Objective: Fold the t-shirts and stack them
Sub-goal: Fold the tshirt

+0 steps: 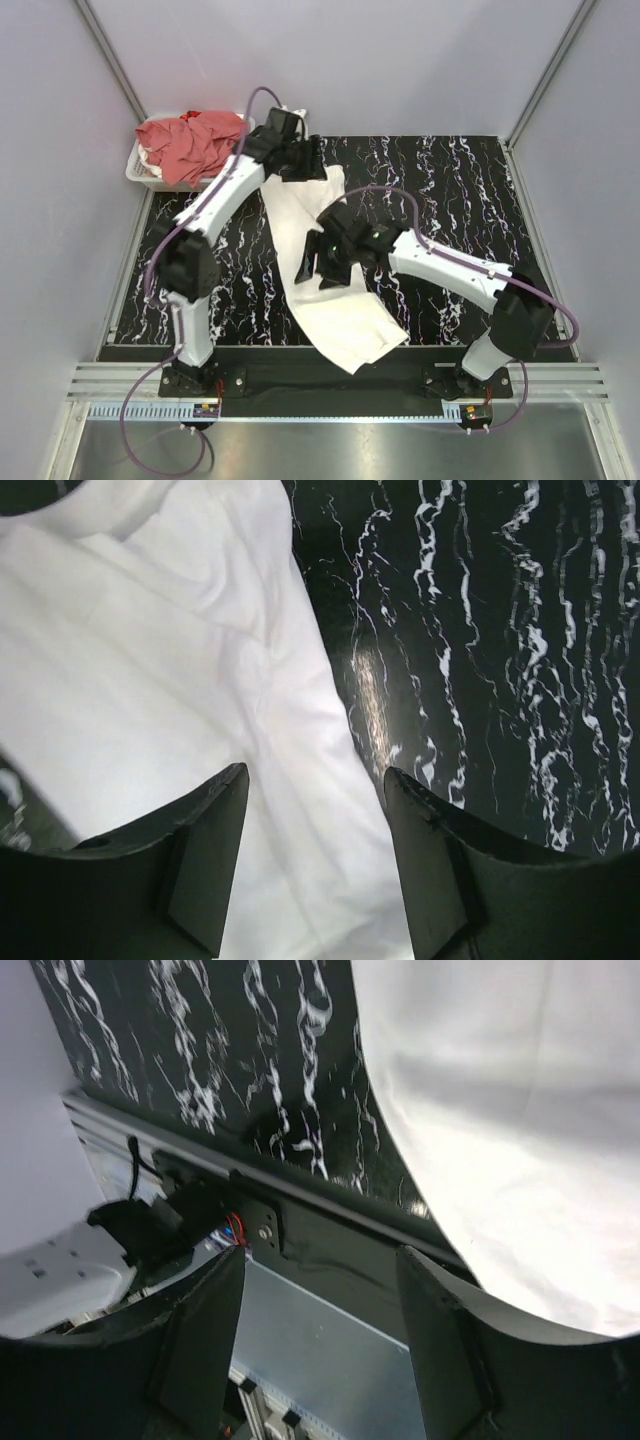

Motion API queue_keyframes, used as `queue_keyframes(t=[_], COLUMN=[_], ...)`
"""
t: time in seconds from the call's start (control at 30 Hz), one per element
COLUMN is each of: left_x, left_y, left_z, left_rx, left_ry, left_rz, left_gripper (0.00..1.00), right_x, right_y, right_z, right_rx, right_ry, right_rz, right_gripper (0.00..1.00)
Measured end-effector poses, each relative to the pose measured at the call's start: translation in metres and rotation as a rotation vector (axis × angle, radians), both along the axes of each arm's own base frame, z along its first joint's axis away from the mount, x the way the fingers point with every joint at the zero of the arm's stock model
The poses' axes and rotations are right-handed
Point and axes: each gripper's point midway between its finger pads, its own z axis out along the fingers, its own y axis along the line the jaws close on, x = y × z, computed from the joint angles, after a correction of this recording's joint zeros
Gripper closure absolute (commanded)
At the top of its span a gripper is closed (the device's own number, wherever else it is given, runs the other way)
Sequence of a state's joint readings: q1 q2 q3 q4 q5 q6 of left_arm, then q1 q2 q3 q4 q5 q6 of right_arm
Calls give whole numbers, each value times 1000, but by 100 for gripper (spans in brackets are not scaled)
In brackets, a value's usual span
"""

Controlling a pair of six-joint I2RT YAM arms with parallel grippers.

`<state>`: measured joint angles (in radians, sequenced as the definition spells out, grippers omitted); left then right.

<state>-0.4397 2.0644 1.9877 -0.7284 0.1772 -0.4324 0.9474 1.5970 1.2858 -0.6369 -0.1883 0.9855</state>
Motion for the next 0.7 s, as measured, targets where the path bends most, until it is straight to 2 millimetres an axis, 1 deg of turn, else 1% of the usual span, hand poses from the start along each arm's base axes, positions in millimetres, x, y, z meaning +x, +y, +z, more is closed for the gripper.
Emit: queue_keyframes(t=[0.07,0.1,0.13,0.17,0.2,0.23,0.27,0.3,0.33,0.37,0.4,0.47,0.53,0.6,0.63,0.7], left_x=[-24,-33,-42,-48,-53,-54,-54,-54,-54,-55,-55,-59,-63,-67,-66,-54], left_y=[18,26,34,38,42,45,46,46,44,43,42,39,38,40,40,36], left_z=[32,42,46,45,40,30,15,-4,-30,-51,-68,-111,-138,-160,-159,-155], left_rx=[2,1,3,7,16,29,45,64,90,111,128,169,200,232,237,234], left_ry=[-56,-81,-89,-90,-79,-59,-30,10,63,108,143,230,287,331,338,309], left_rz=[12,19,26,30,34,37,39,38,34,30,26,18,14,17,23,32], left_gripper=[40,41,42,42,43,44,46,48,49,50,50,51,51,51,51,52], right_x=[28,45,60,74,85,92,96,96,94,89,84,70,56,44,40,33], right_y=[-9,-17,-25,-35,-45,-53,-61,-67,-71,-75,-79,-94,-108,-121,-126,-132], right_z=[18,25,30,34,35,35,32,29,26,22,18,10,1,-7,-11,-20], right_rx=[11,10,5,-6,-19,-33,-54,-73,-87,-100,-111,-143,-170,-199,-208,-231], right_ry=[-52,-78,-100,-122,-136,-145,-150,-149,-148,-144,-142,-129,-115,-105,-100,-83], right_rz=[-31,-57,-83,-111,-132,-147,-155,-155,-149,-144,-138,-132,-131,-133,-132,-130], right_gripper=[32,31,32,31,31,31,31,31,31,30,31,30,31,31,31,30])
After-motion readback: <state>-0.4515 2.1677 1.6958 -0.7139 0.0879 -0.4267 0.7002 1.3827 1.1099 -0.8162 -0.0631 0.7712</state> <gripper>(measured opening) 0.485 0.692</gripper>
